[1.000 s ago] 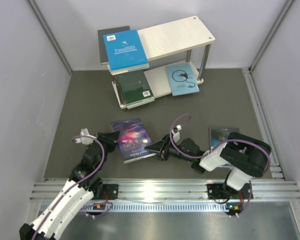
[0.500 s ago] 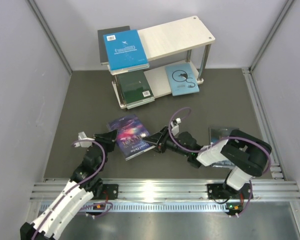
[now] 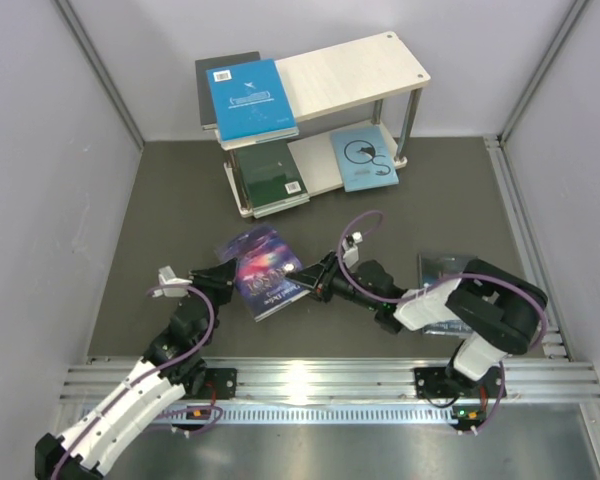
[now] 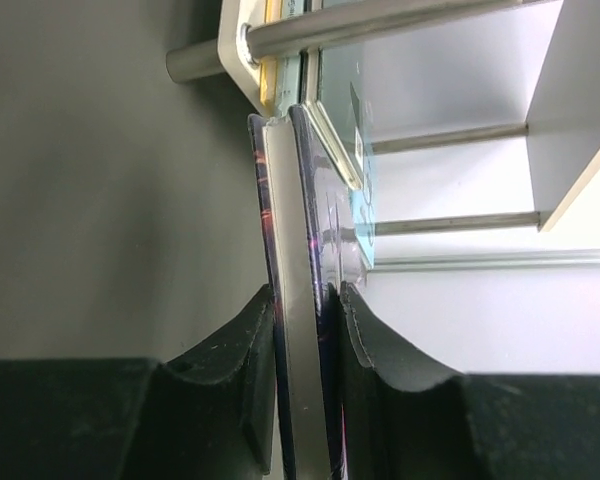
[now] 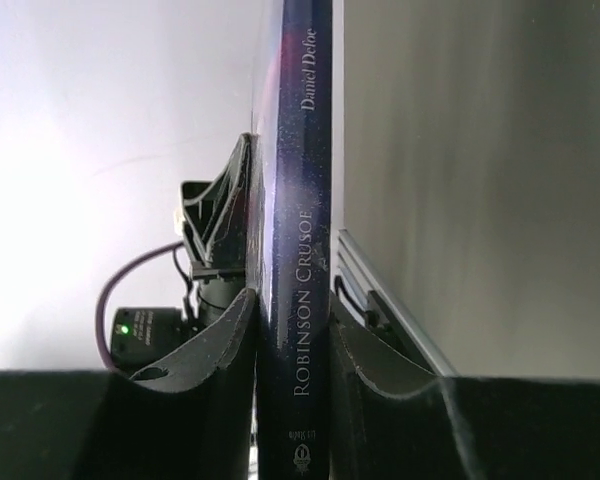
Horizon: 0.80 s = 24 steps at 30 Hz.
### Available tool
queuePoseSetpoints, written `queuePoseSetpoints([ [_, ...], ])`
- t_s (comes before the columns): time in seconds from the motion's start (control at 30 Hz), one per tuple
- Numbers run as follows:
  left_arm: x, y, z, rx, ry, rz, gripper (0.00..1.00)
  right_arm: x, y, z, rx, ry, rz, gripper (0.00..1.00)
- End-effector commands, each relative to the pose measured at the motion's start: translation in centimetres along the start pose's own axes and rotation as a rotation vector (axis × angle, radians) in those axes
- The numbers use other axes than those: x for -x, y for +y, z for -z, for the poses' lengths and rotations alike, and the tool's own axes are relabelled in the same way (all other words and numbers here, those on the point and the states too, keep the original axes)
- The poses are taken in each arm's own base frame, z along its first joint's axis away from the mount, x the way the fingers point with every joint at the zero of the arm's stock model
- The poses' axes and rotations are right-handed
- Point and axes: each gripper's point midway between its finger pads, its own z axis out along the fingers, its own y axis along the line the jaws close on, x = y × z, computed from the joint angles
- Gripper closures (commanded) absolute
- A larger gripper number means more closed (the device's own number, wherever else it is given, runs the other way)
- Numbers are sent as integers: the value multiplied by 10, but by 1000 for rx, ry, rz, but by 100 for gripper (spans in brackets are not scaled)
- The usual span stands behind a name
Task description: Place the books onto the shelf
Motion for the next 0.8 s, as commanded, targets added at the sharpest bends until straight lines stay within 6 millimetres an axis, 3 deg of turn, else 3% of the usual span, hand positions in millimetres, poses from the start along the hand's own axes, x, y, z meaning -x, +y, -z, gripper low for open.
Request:
queuePoseSetpoints([
  [0.0,-46,44,17,53,248,-277,100,-3,123,18,369,-5,215,100],
  [0.07,-43,45,17,51,236,-314,92,0,108,31,269,-28,267,100],
  [0.13,-40,45,17,48,226,-327,75,6,89,44,184,-61,336,100],
  [0.2,-36,44,16,53,208,-333,61,16,84,66,102,-115,405,100],
  [0.23,-35,44,16,59,202,-336,51,20,99,83,132,-151,424,100],
  [0.27,-33,43,16,62,193,-336,46,27,82,91,41,-173,438,100],
  [0.4,-33,40,16,54,192,-334,16,49,82,137,-53,-285,529,100],
  [0.43,-33,41,15,54,192,-335,11,54,98,153,-20,-326,532,100],
  [0.47,-34,43,15,54,195,-335,2,62,85,162,-90,-352,541,100],
  [0.5,-37,40,15,33,205,-326,1,72,86,170,-106,-393,560,100],
  [0.53,-41,46,14,26,215,-337,1,78,99,180,-86,-427,570,100],
  [0.57,-44,47,14,16,225,-333,1,84,97,184,-121,-442,581,100],
  [0.6,-48,35,13,-40,233,-306,1,97,100,189,-144,-487,602,100],
  [0.63,-49,27,13,-76,237,-314,1,104,111,190,-147,-502,617,100],
  [0.67,-54,47,13,-50,255,-336,1,105,115,187,-145,-481,629,100],
  [0.73,-57,47,12,-53,269,-354,1,130,120,180,-180,-507,640,100],
  [0.77,-58,45,12,-59,274,-362,1,126,132,171,-114,-444,653,100],
])
